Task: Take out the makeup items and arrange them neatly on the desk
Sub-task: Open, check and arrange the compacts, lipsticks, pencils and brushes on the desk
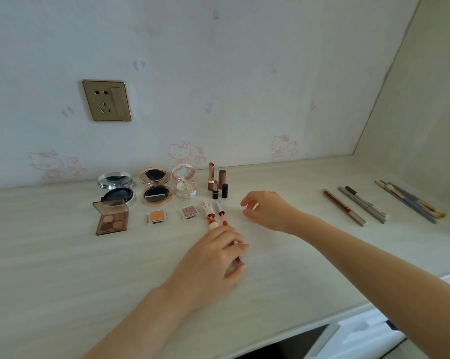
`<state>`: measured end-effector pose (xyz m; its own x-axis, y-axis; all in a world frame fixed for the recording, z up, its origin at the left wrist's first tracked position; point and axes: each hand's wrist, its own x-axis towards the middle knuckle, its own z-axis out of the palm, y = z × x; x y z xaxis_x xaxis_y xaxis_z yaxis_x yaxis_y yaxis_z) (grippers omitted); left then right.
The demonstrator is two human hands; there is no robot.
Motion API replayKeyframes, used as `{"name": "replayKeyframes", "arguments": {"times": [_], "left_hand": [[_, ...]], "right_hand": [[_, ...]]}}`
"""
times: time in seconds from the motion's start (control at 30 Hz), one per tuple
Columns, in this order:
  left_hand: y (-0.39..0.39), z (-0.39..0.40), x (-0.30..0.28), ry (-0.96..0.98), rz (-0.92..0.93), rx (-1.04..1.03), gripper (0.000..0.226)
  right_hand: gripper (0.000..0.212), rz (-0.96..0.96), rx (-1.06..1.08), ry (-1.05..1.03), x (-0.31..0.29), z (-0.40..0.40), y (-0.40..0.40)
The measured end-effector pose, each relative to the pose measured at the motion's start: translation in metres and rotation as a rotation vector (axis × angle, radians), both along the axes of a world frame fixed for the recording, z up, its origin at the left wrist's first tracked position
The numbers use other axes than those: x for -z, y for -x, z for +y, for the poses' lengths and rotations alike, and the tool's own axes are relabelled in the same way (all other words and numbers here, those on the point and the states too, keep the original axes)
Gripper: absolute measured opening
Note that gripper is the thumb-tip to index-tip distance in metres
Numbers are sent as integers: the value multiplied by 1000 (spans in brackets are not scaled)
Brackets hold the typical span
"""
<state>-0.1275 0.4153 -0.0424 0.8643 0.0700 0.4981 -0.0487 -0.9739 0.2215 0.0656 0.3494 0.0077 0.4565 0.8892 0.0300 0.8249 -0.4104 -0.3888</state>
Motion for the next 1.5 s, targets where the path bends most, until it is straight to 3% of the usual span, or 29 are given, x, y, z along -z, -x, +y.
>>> {"name": "replayKeyframes", "arguments": {"times": [0.27, 0.73, 0.9, 1.1, 1.27, 1.5], "left_hand": [[-47, -10, -15, -25, 22, 48, 31], [-207, -40, -17, -10, 331, 38, 24], [-255, -46, -19, 13, 383, -18, 46], [-284, -55, -25, -86, 431, 51, 67], [-300, -58, -30, -324, 477, 121, 48], [-298, -53, -29, -352, 397, 127, 20]], "right_hand": [[33, -131, 40, -8, 9, -91, -24], [25, -206, 289, -10, 10, -173, -108], [30, -224, 382, -33, 13, -168, -135], [35, -214, 461, 45, 21, -163, -150], [30, -203, 457, 81, 23, -161, -155], [25, -178, 451, 68, 20, -163, -150]]}}
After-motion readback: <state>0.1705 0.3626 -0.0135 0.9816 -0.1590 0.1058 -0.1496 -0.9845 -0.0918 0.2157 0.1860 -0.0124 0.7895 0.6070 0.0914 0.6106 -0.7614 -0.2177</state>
